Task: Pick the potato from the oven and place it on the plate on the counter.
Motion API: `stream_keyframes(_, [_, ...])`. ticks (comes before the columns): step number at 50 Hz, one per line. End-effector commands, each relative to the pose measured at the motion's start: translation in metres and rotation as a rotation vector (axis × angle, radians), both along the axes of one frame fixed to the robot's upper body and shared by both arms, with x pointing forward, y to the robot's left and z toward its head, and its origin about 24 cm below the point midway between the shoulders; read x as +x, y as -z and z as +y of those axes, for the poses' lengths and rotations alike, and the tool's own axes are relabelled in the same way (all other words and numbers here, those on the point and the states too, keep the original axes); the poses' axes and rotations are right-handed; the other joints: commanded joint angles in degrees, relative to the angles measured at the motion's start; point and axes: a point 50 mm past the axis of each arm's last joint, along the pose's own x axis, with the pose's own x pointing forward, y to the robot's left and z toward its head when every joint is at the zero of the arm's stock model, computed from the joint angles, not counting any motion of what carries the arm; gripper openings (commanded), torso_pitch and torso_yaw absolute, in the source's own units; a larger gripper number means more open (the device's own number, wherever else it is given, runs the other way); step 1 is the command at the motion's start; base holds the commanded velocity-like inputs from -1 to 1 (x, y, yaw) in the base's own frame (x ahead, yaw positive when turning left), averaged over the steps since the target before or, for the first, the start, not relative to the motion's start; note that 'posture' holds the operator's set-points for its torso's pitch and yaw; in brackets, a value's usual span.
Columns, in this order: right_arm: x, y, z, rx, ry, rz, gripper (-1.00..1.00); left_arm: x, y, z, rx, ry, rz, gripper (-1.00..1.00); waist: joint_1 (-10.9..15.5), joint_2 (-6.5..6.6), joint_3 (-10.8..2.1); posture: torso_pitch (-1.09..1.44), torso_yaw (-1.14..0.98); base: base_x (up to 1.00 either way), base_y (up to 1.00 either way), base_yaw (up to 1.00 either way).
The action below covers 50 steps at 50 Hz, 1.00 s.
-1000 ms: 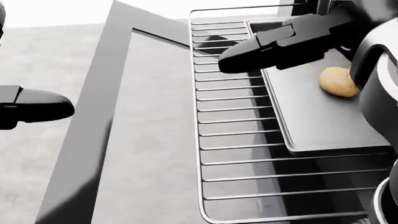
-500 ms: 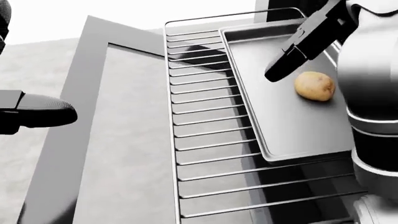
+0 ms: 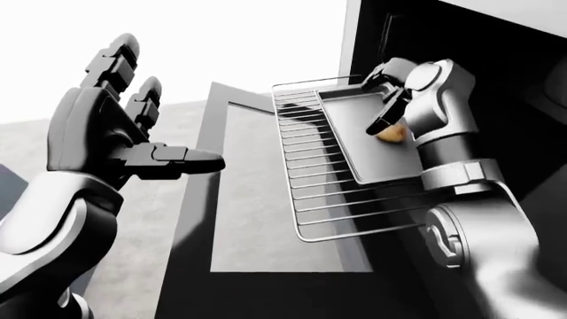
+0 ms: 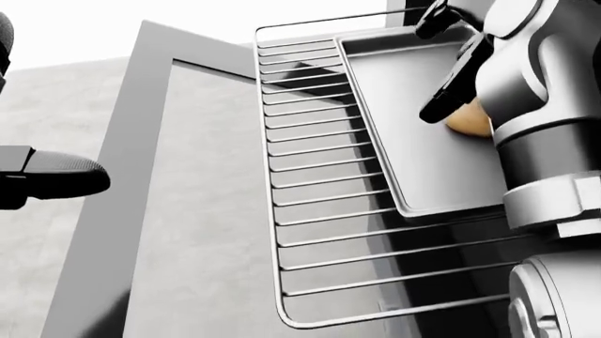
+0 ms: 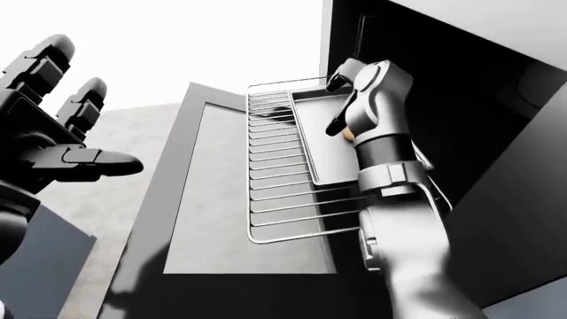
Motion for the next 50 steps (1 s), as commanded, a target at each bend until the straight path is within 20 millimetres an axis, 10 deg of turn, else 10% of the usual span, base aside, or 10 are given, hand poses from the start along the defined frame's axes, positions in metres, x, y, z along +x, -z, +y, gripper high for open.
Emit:
stream_keyframes(1, [-0.001,-0.024,0.001,-0.028,-0.004,-0.098,0.37,-0.005,-0.011,0.001,0.000,-0.007,-0.080,1.00,0.0,-0.04,-1.56,0.00,0.00,0.00,0.00,0.00])
stream_keyframes(26, [0.007,0.012,-0.036,0.022,0.129,-0.028,0.41,-0.004,-0.001,0.004,0.006,-0.003,-0.077,1.00,0.9,-1.05,-2.31,0.00,0.00,0.00,0.00,0.00])
stream_keyframes(50, [0.010,0.054,-0.022,-0.197,0.063,0.070,-0.23,-0.005,0.008,0.011,-0.013,-0.008,-0.070,1.00,1.3,-1.58,-2.92,0.00,0.00,0.00,0.00,0.00])
